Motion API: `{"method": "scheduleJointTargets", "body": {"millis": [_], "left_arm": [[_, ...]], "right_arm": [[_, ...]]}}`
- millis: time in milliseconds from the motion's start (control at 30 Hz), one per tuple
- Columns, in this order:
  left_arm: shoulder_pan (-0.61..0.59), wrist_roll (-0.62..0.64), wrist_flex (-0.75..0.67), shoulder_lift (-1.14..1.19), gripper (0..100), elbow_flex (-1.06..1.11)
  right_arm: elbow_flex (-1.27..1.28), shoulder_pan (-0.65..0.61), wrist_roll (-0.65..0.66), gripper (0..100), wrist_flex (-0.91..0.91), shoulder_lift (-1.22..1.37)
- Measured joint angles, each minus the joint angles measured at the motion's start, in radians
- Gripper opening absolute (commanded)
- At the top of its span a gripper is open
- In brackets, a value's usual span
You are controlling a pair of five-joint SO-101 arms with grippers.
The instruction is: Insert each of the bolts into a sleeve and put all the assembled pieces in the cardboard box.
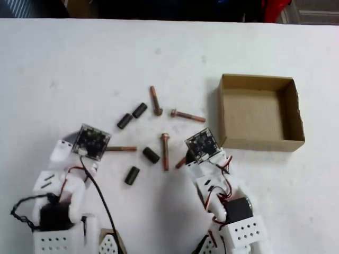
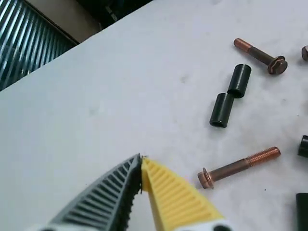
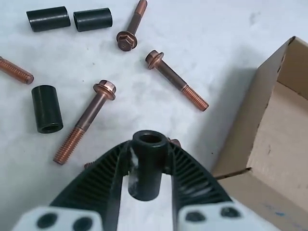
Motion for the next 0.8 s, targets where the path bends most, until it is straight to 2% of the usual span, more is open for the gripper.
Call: {"method": "scheduleJointTargets", "body": {"millis": [133, 267, 467, 633, 800], "left_arm": [[0.008, 0.0, 0.0, 0.192, 2, -0.12], [0.069, 0.011, 0.0, 0.387, 2, -0.212], [0.181, 0.141, 0.0, 0.649, 2, -0.35], [0.27, 0.212, 0.0, 0.89, 2, -0.483], [0.328, 0.313, 0.0, 1.112, 2, -0.62]], "right_arm": [[0.0, 0.003, 0.0, 1.7, -0.003, 0.0], [0.0, 0.054, 0.0, 1.7, -0.003, 0.0], [0.015, 0.071, 0.0, 1.7, -0.002, -0.101], [0.057, 0.071, 0.0, 1.7, 0.078, -0.258], [0.057, 0.071, 0.0, 1.7, 0.081, -0.269]]}}
